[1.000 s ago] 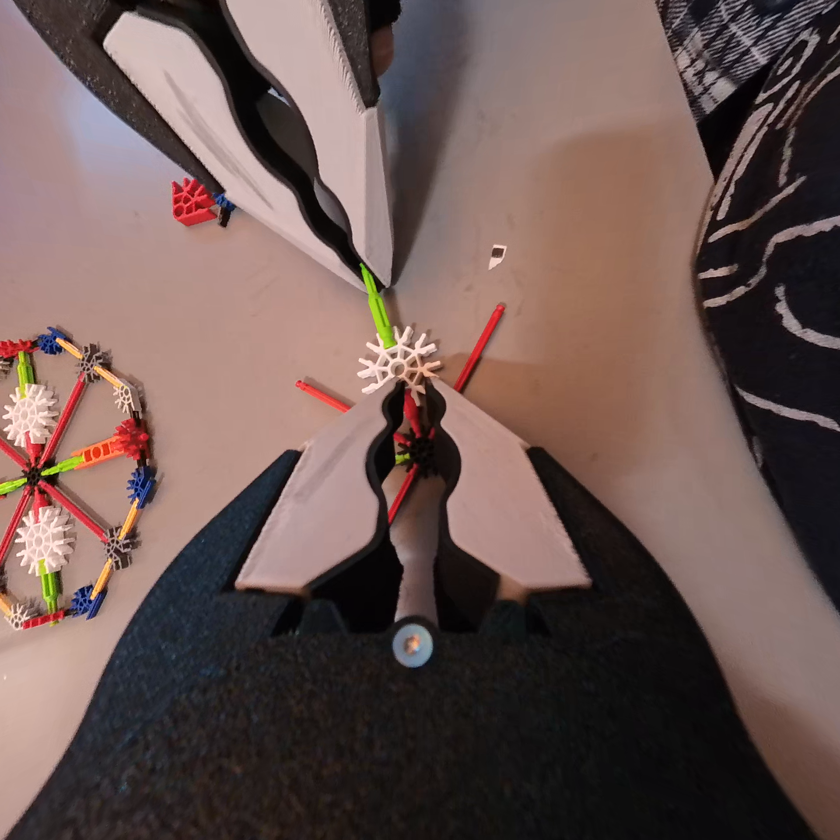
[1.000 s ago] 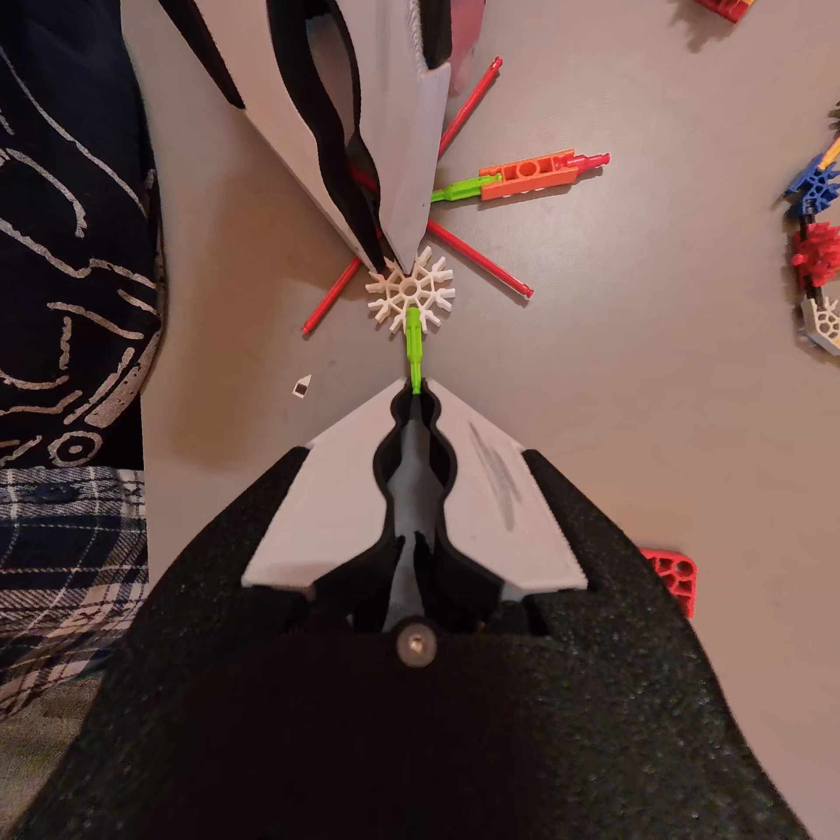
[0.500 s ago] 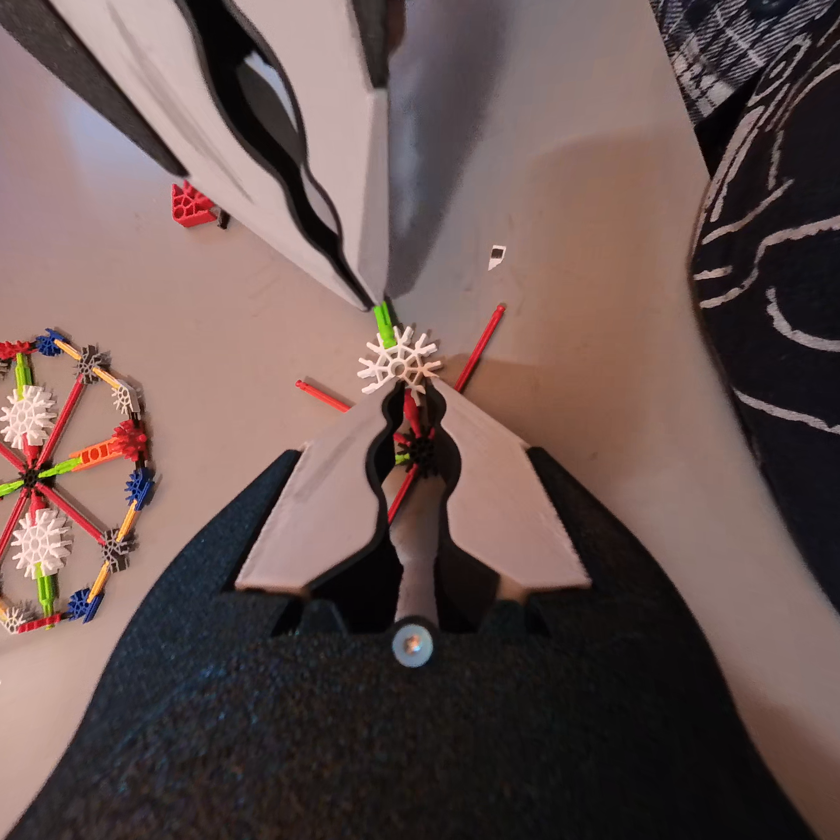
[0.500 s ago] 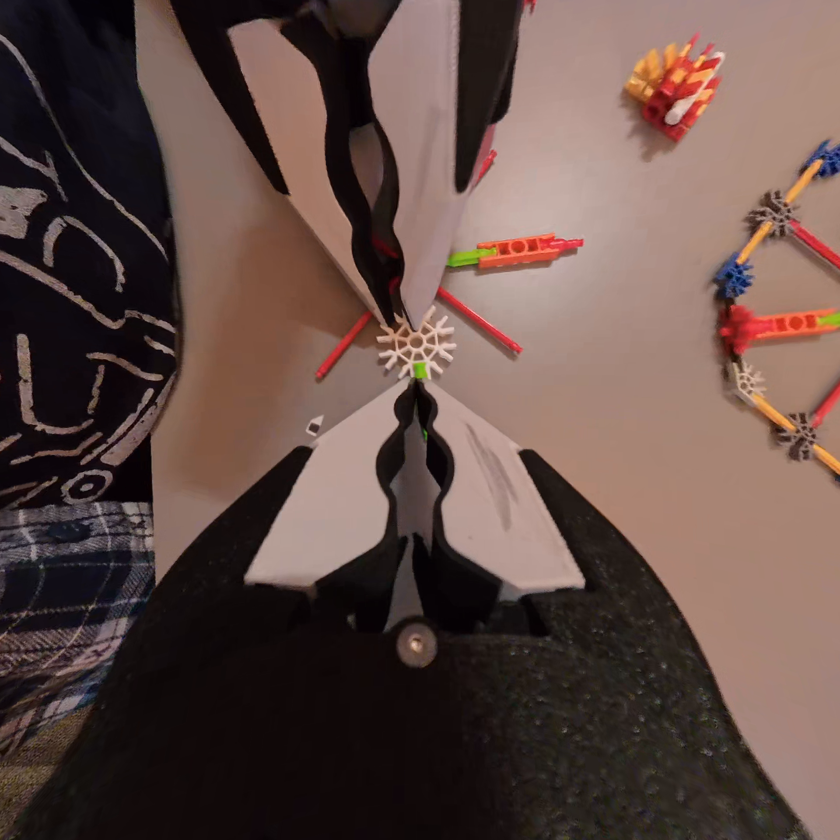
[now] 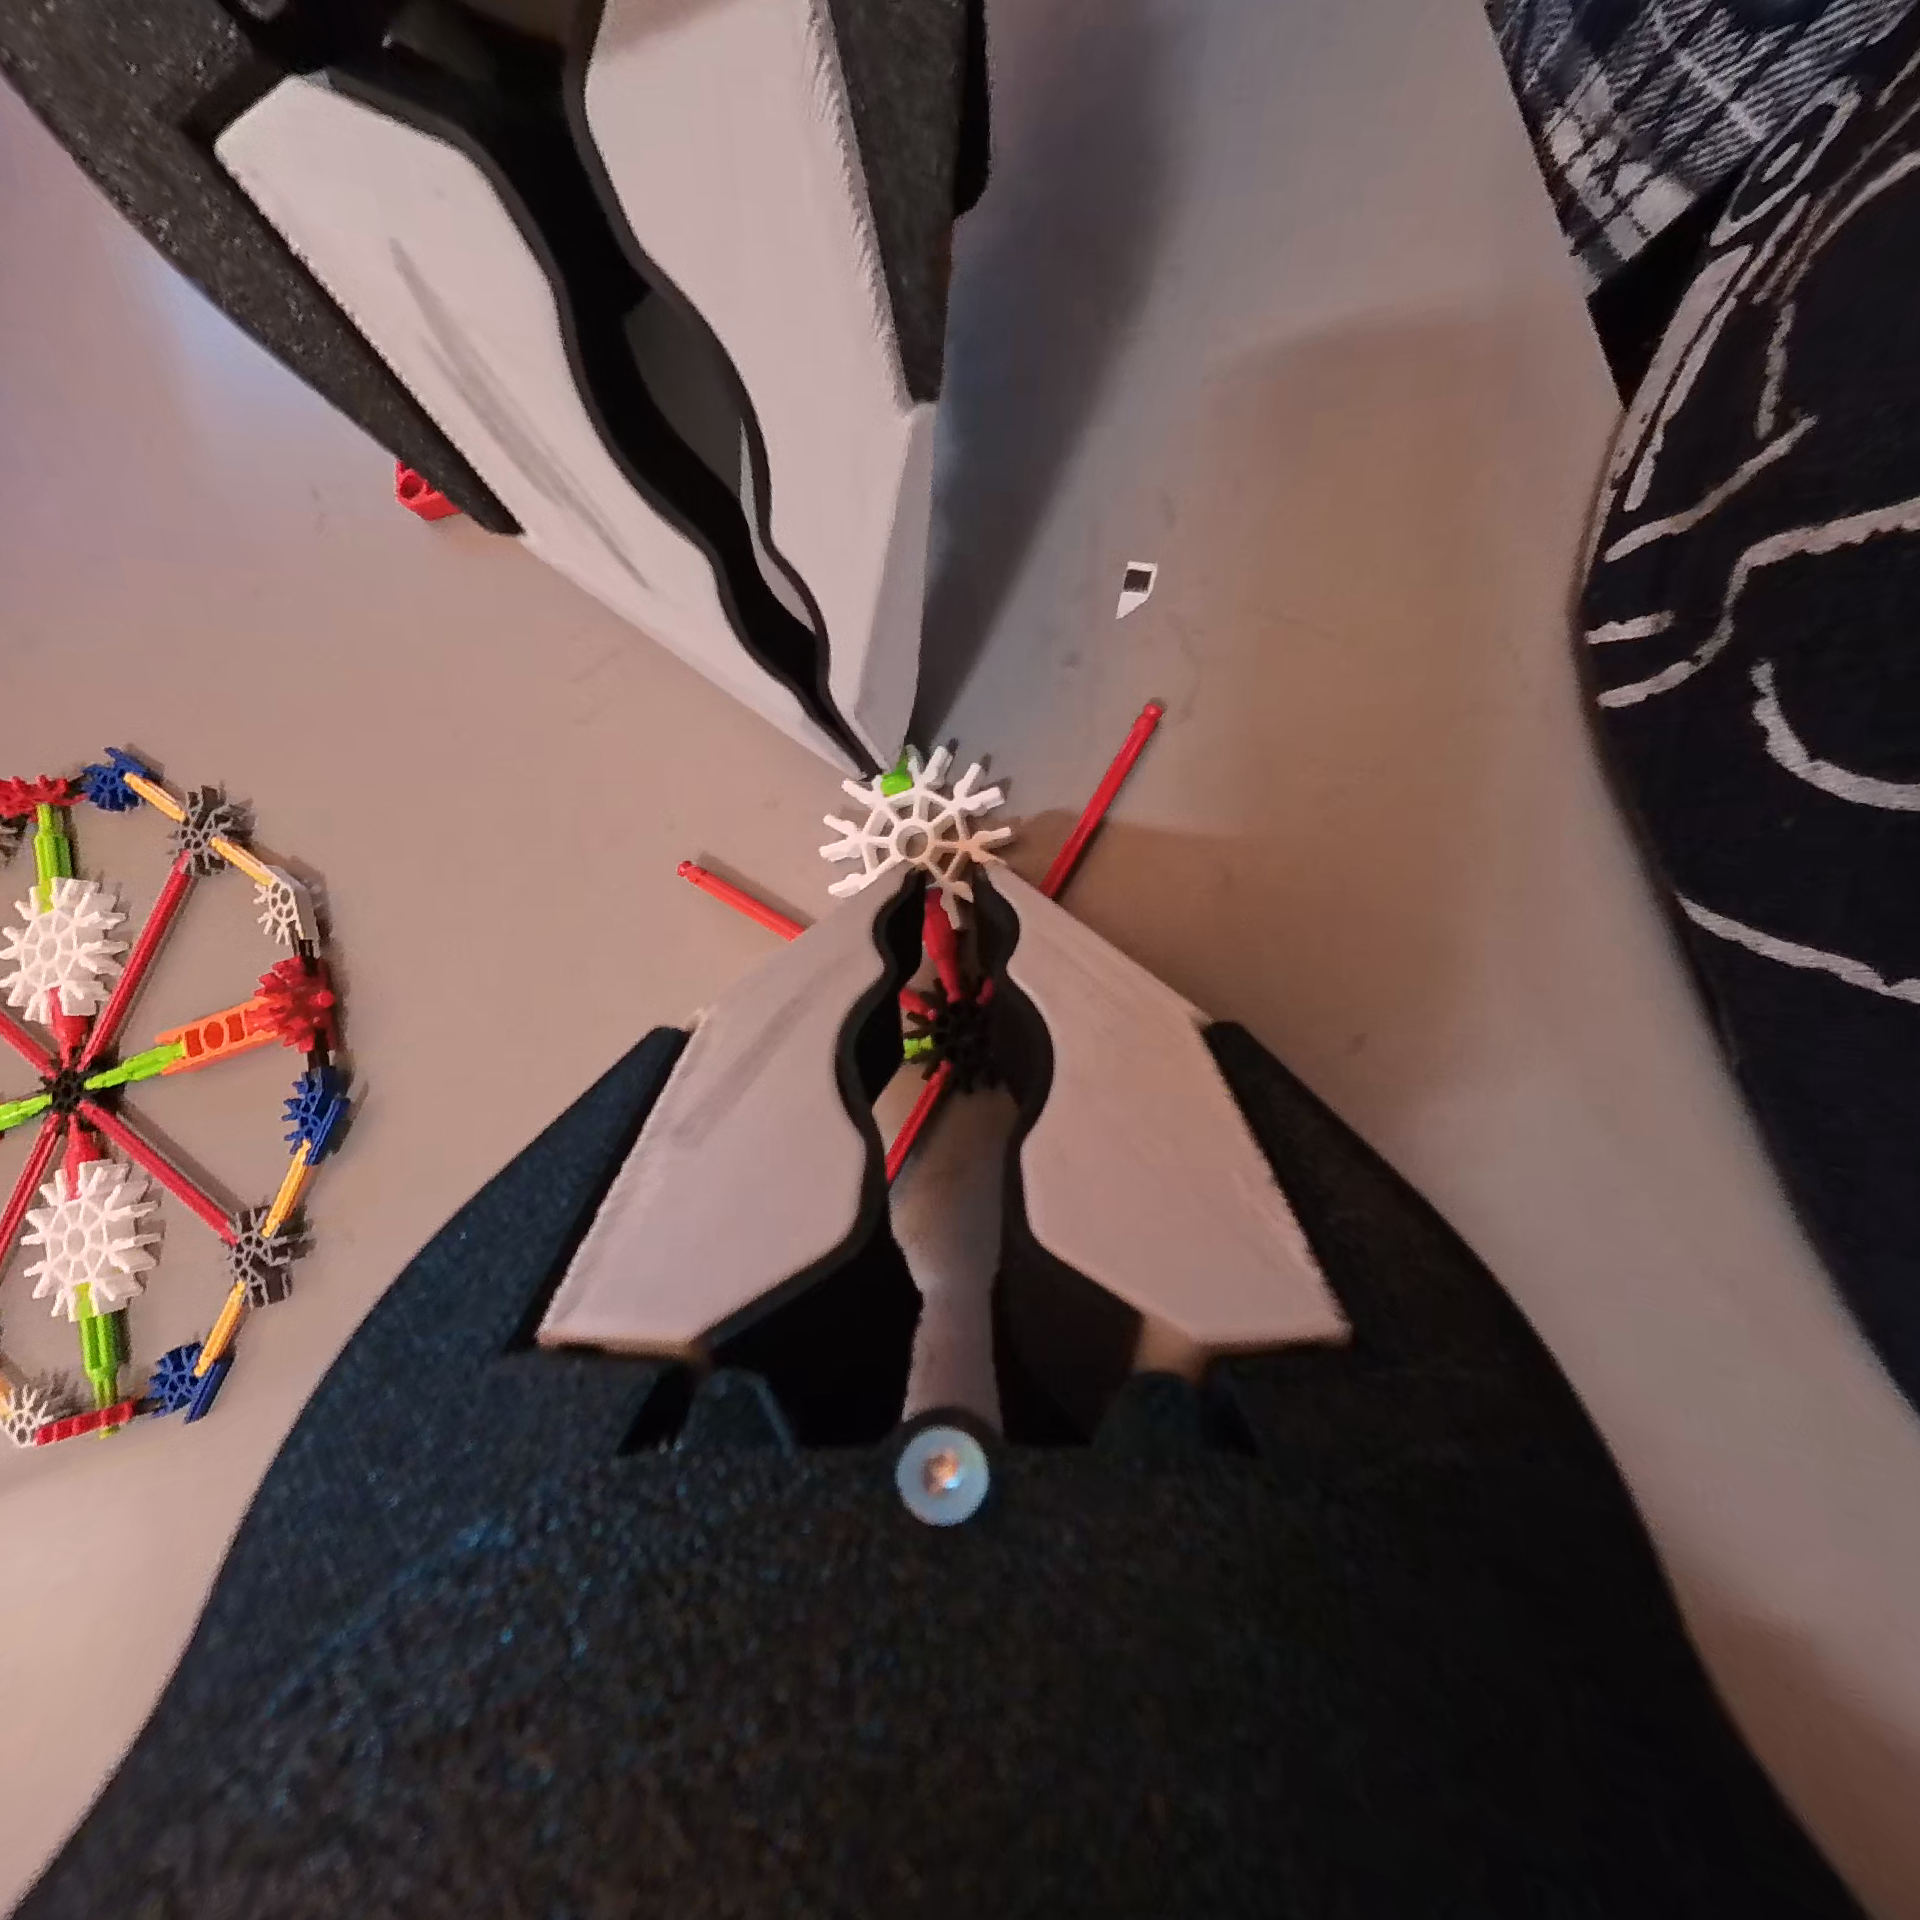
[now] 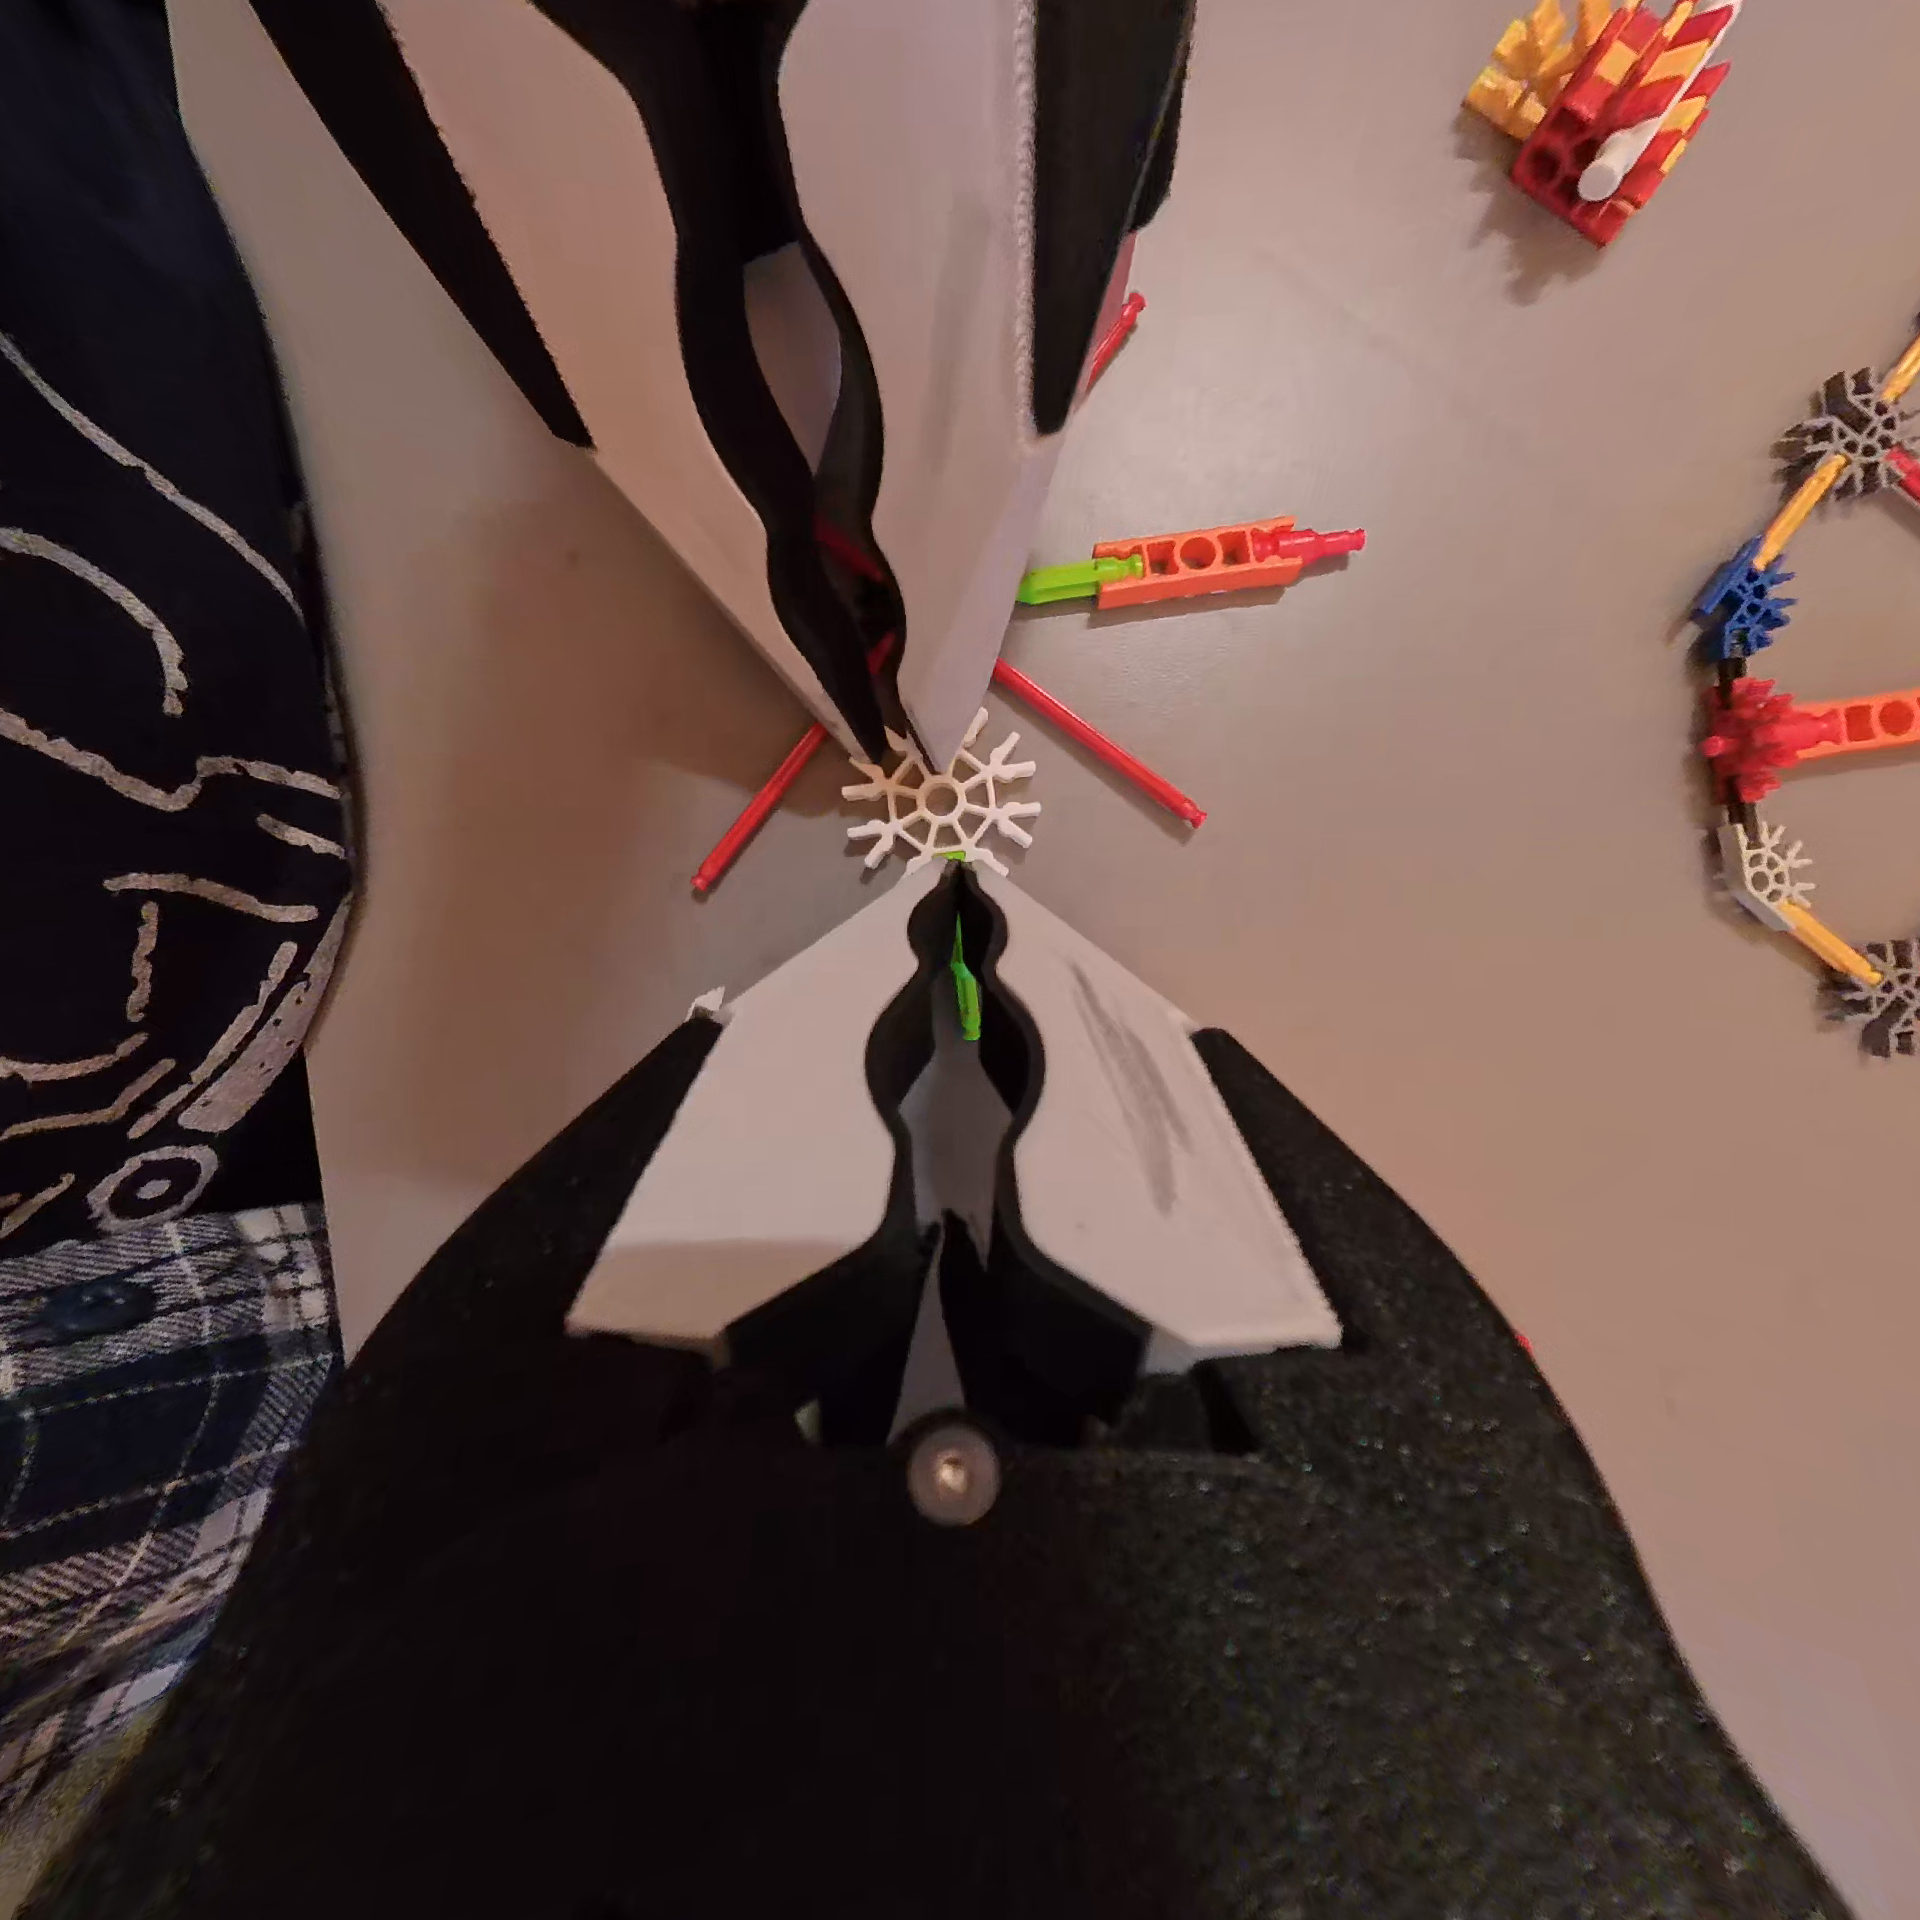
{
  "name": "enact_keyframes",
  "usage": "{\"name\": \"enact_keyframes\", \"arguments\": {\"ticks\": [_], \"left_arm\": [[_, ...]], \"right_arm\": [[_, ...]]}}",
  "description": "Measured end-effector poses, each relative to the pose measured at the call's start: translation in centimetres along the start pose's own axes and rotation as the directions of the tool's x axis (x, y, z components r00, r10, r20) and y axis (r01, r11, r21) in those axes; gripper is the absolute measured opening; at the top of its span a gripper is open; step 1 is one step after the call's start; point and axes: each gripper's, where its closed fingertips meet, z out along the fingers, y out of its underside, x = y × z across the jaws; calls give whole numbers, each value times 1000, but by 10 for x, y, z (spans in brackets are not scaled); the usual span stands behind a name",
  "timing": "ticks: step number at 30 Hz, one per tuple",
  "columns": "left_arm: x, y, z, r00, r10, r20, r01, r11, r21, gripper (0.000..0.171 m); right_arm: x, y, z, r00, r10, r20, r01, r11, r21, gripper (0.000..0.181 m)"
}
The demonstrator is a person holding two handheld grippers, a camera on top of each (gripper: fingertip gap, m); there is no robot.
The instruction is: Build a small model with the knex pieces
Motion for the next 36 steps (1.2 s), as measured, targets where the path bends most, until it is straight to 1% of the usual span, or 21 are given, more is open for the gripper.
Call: {"name": "enact_keyframes", "arguments": {"ticks": [6, 8, 17, 20, 22, 23, 26, 28, 30, 32, 34, 36], "left_arm": [[0, 2, 0, 1000, 1, -6, -1, 1000, 2, 8], [1, 2, -1, 1000, 24, 2, -24, 1000, 11, 7], [3, 6, -3, 999, 22, 36, -23, 999, 44, 5], [2, 6, -3, 997, 52, 52, -54, 998, 24, 5], [1, 7, -3, 997, 45, 62, -47, 998, 29, 5], [1, 7, -3, 997, 40, 66, -42, 999, 35, 5], [-1, 8, -3, 997, 24, 77, -27, 999, 46, 5], [-6, 12, -6, 996, 21, 92, -24, 999, 29, 8], [-11, 16, -10, 996, 1, 93, -3, 1000, 20, 16], [-14, 17, -15, 994, -3, 106, 1, 1000, 23, 17], [-16, 18, -18, 994, -3, 112, 1, 1000, 23, 20], [-16, 20, -21, 995, 5, 104, -6, 1000, 16, 23]], "right_arm": [[0, -1, 2, 998, -62, -32, 56, 986, -157, 0], [0, -2, 2, 996, -83, -41, 73, 975, -209, 0], [2, -7, 9, 994, -109, -16, 98, 940, -327, 0], [2, -8, 9, 996, -90, 8, 88, 943, -320, 1], [1, -8, 6, 999, -15, 52, 29, 961, -273, 2], [4, -9, 1, 999, 10, 50, 2, 971, -241, 3], [21, -18, -32, 997, 77, -18, -79, 993, -89, 5], [36, -10, -57, 987, 121, -102, -125, 991, -35, 5], [49, 7, -79, 966, 170, -193, -178, 984, -23, 7], [58, 28, -95, 936, 196, -294, -218, 975, -42, 13], [63, 45, -106, 908, 217, -358, -251, 967, -50, 13], [67, 63, -113, 879, 220, -423, -281, 956, -85, 16]]}}
